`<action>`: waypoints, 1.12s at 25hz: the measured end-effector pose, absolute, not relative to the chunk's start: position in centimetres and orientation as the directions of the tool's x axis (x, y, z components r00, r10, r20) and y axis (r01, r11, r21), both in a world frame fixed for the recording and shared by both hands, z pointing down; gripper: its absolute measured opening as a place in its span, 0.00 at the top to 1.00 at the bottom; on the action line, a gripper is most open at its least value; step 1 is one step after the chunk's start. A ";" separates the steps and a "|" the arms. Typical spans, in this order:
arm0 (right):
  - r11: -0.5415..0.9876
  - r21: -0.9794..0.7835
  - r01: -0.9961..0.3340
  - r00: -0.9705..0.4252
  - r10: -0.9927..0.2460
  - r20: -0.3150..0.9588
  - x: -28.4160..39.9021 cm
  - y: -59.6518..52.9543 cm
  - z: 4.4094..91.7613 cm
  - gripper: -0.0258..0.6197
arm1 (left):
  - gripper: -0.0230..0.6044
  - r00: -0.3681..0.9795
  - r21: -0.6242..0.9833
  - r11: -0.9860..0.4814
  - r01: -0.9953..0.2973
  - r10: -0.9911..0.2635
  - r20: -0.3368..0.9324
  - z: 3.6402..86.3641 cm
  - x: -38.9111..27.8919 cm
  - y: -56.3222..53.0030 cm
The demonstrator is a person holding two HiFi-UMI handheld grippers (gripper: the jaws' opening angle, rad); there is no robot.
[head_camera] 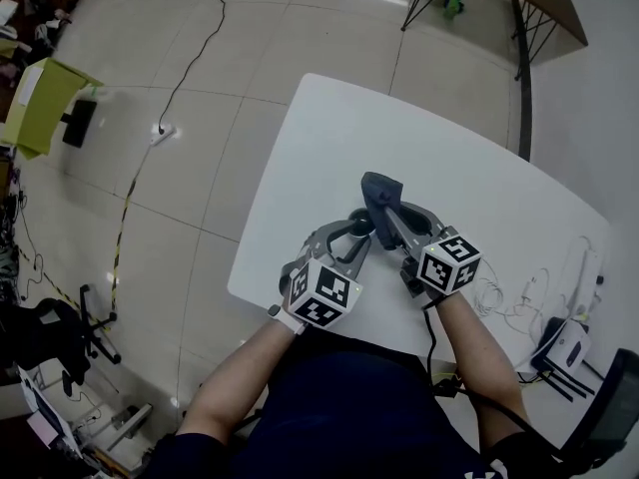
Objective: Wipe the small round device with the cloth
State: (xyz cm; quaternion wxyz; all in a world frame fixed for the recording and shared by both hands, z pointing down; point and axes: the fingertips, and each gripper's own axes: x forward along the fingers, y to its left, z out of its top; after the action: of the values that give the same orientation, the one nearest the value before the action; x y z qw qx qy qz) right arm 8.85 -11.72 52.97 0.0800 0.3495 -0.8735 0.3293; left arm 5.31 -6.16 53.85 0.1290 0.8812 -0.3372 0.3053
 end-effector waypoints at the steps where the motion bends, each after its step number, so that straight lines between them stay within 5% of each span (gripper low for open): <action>1: 0.518 -0.546 -0.658 -0.745 -0.556 0.369 9.0 -11.9 53.5 0.88 | 0.77 0.585 0.022 -0.737 -0.675 -0.517 0.624 53.9 5.3 -6.1; 16: 0.396 -0.548 -0.737 -0.676 -0.448 0.585 9.8 -11.8 62.4 0.88 | 0.77 0.575 0.031 -0.715 -0.699 -0.535 0.619 54.3 4.9 -6.4; 23: 0.375 -0.622 -0.687 -0.703 -0.560 0.439 11.1 -11.2 56.2 0.88 | 0.74 0.645 0.272 -0.602 -0.751 -0.579 0.499 50.1 3.1 -6.5; 28: 0.399 -0.731 -0.554 -0.760 -0.601 0.248 10.7 -9.4 48.6 0.88 | 0.70 0.745 0.498 -0.557 -0.664 -0.549 0.379 46.0 3.0 -5.4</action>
State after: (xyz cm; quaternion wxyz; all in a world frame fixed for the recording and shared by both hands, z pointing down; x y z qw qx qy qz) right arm 10.68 -9.35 48.60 -0.0275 0.3453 -0.8358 0.4260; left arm 2.99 -5.43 45.95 0.3193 0.8778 -0.3455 0.0904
